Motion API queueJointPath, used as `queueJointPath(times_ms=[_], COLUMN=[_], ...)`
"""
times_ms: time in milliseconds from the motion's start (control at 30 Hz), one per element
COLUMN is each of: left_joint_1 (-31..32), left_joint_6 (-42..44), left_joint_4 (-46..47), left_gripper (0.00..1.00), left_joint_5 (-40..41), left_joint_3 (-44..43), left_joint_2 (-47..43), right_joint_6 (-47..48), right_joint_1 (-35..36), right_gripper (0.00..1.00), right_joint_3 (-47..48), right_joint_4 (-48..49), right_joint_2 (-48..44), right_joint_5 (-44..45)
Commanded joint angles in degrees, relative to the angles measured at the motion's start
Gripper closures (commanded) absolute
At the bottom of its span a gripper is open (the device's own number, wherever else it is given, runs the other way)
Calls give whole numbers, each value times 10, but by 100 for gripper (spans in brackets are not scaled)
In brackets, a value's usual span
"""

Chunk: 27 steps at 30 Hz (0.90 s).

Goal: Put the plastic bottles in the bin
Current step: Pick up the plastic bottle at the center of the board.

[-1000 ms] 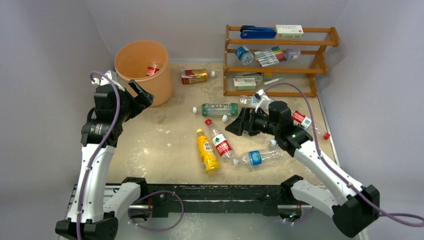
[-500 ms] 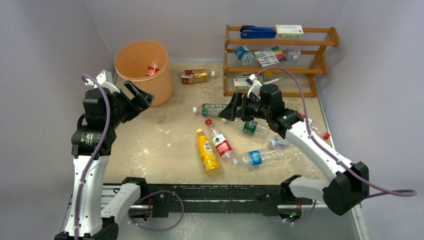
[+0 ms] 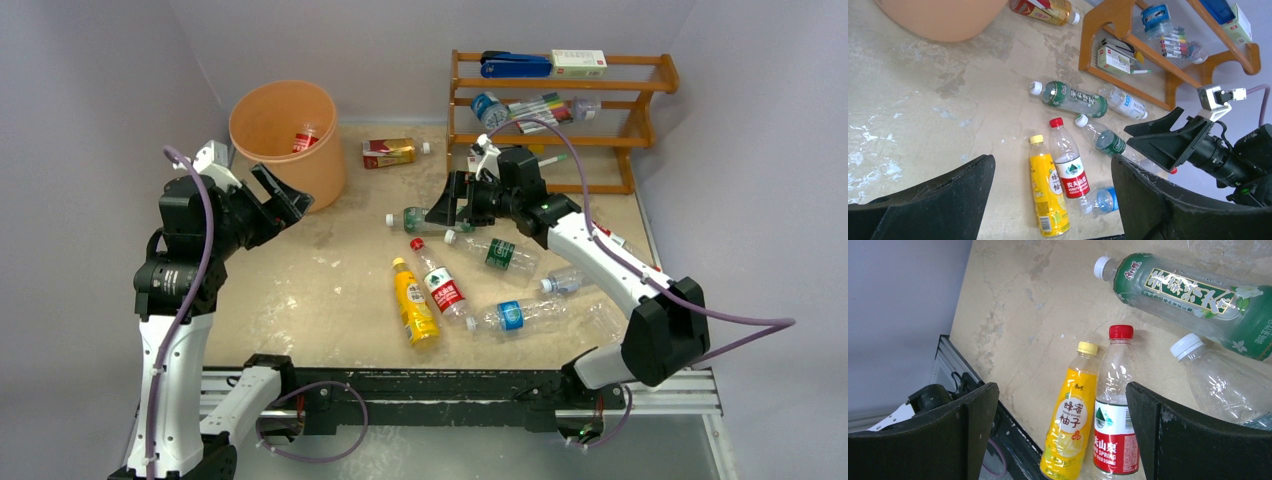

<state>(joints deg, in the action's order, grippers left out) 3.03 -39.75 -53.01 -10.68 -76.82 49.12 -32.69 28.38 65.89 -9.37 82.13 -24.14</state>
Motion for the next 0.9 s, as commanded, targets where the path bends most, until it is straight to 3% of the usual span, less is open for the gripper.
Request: queueJointPath(times_ms=[0, 467, 867], left_joint_1=[5, 34, 378], left_joint_6=[17, 17, -95], left_joint_4=[4, 57, 132], left_gripper=[14, 14, 15], left_joint_5=[-23, -28, 244], left_joint_3=[-10, 60, 123], left_joint_2=[-7, 28, 83], right_joint_6=[23, 52, 50], right_joint_1=[0, -1, -2], right_gripper=[0, 0, 0], right_joint_3=[16, -83, -121], right_joint_4=[41, 50, 50], right_joint_2=[-35, -155, -191], right_joint_5=[-4, 71, 107])
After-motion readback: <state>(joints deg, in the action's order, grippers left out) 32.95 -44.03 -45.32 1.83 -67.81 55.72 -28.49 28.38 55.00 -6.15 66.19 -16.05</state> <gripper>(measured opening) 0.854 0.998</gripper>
